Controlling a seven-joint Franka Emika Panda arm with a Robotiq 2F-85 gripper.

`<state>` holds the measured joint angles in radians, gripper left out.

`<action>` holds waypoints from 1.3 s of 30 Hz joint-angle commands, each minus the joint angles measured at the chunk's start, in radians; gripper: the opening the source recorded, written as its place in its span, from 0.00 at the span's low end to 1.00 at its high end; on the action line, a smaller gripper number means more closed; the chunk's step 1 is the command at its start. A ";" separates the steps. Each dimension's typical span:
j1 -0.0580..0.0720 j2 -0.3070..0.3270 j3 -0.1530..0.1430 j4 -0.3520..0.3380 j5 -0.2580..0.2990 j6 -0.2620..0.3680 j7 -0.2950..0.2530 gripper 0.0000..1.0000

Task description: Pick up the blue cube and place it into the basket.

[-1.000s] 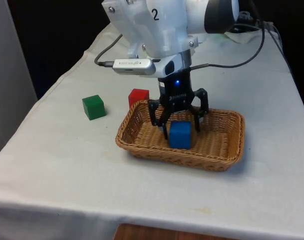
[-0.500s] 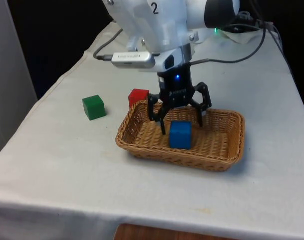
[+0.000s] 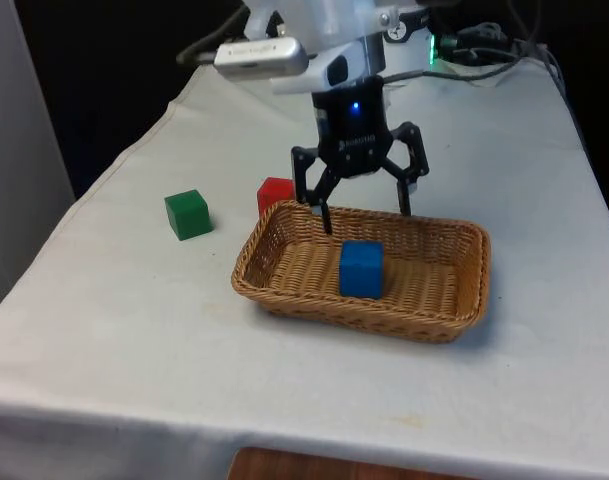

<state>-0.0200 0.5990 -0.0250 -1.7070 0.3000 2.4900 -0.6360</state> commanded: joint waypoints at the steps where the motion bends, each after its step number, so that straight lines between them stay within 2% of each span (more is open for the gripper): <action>1: 0.001 -0.013 -0.001 -0.005 0.000 -0.009 0.005 1.00; 6: 0.000 -0.027 -0.001 0.000 0.000 -0.022 0.003 1.00; 13: 0.008 -0.075 -0.012 0.002 -0.014 -0.069 0.018 1.00; 14: 0.002 -0.072 -0.004 0.002 -0.002 -0.060 0.004 1.00; 16: 0.010 -0.088 -0.015 0.005 -0.019 -0.083 0.020 1.00; 20: 0.014 -0.108 -0.019 0.007 -0.030 -0.101 0.027 1.00; 21: 0.007 -0.103 -0.010 0.005 -0.013 -0.086 0.011 1.00; 22: 0.015 -0.112 -0.020 0.008 -0.033 -0.105 0.029 1.00; 27: 0.019 -0.126 -0.022 0.012 -0.053 -0.123 0.042 1.00; 28: 0.010 -0.124 -0.011 0.010 -0.034 -0.111 0.025 1.00; 29: 0.011 -0.128 -0.011 0.012 -0.044 -0.118 0.031 1.00; 30: 0.021 -0.132 -0.022 0.015 -0.068 -0.133 0.052 1.00; 38: 0.029 -0.149 -0.019 0.031 -0.118 -0.171 0.090 1.00; 39: 0.021 -0.145 -0.011 0.031 -0.104 -0.160 0.076 1.00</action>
<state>0.0010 0.4540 -0.0360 -1.6760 0.1960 2.3300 -0.5600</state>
